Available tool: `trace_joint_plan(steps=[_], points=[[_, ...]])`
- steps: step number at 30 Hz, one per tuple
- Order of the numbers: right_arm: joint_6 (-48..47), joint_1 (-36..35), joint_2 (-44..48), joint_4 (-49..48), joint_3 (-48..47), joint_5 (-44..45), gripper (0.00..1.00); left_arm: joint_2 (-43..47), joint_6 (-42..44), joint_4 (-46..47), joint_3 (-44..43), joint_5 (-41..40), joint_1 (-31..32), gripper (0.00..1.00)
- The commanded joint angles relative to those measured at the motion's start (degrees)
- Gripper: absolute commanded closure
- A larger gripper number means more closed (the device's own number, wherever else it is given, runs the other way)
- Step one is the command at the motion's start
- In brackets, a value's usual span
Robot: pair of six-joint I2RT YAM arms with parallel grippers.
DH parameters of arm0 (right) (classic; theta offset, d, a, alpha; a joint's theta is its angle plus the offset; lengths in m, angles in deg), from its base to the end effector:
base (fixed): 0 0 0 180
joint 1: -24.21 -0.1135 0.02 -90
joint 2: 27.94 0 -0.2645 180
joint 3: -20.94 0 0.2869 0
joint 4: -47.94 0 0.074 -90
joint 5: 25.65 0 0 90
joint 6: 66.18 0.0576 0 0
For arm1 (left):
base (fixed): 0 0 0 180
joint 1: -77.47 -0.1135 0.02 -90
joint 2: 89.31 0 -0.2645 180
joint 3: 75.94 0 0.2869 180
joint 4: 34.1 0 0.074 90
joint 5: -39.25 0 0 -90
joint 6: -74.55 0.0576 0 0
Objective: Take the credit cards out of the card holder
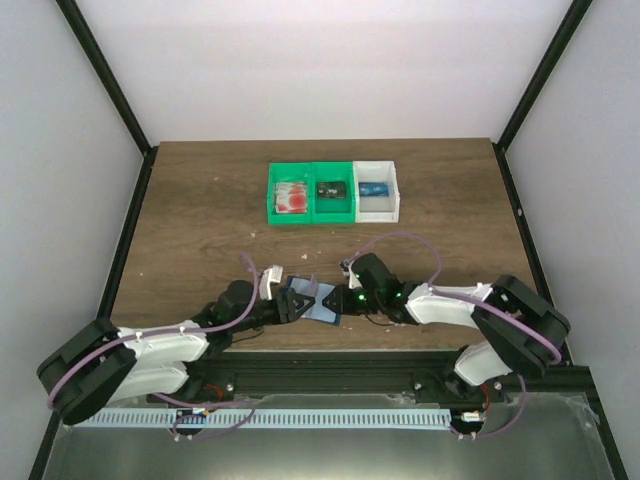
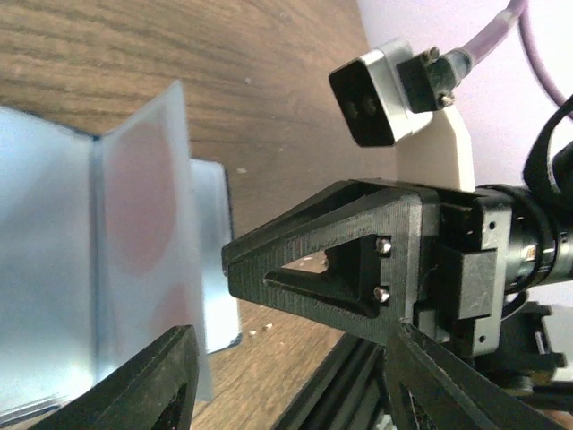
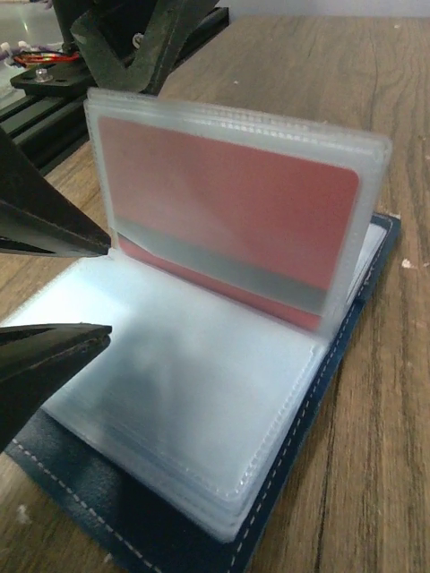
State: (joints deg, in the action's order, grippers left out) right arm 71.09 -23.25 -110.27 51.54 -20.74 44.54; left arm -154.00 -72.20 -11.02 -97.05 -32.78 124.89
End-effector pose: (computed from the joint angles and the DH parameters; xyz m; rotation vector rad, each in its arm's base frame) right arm 0.1845 0.2300 0.0993 -0.1972 2.6178 1.1223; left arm 0.1462 -0.1853 0.1097 0.0620 2.2281 -1.4279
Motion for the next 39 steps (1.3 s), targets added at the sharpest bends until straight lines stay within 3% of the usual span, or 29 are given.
trace_joint_plan(steps=[1,8,13,16,23,28,30,36,39], points=[[-0.28,-0.61,-3.68,-1.66,-3.1,-1.09,0.78,-3.23,1.95,1.88,-0.03,-0.73,0.23,0.45],[-0.12,-0.68,-5.74,-3.0,-3.37,-1.1,0.78,-6.45,2.44,4.09,0.09,-0.31,0.27,0.79],[-0.33,-0.7,-5.94,-2.4,-2.87,0.91,0.78,-5.3,1.71,6.12,0.93,-0.4,0.27,0.87],[-0.57,-0.68,-6.54,-2.32,-3.11,1.38,0.79,-5.91,2.43,5.42,0.74,-0.57,0.22,1.0],[-1.15,-0.7,-6.41,-3.02,-3.69,0.97,0.79,-8.22,3.29,5.84,0.77,0.03,0.25,0.99],[-1.63,-0.7,-3.38,-5.3,-3.52,-0.68,0.76,-5.89,4.95,0.94,-0.45,-1.98,0.22,0.58],[-1.74,-0.7,-3.45,-5.94,-3.74,-1.1,0.74,-4.91,5.55,-0.63,-1.08,-3.0,0.14,0.49],[-0.69,-0.7,-5.2,-6.75,-5.11,-3.2,0.7,-3.35,5.72,-3.16,-1.12,-3.49,-0.04,0.45],[-0.07,-0.7,-5.15,-6.99,-5.17,-3.2,0.67,-4.0,5.92,-3.25,-1.09,-3.39,-0.1,0.51]])
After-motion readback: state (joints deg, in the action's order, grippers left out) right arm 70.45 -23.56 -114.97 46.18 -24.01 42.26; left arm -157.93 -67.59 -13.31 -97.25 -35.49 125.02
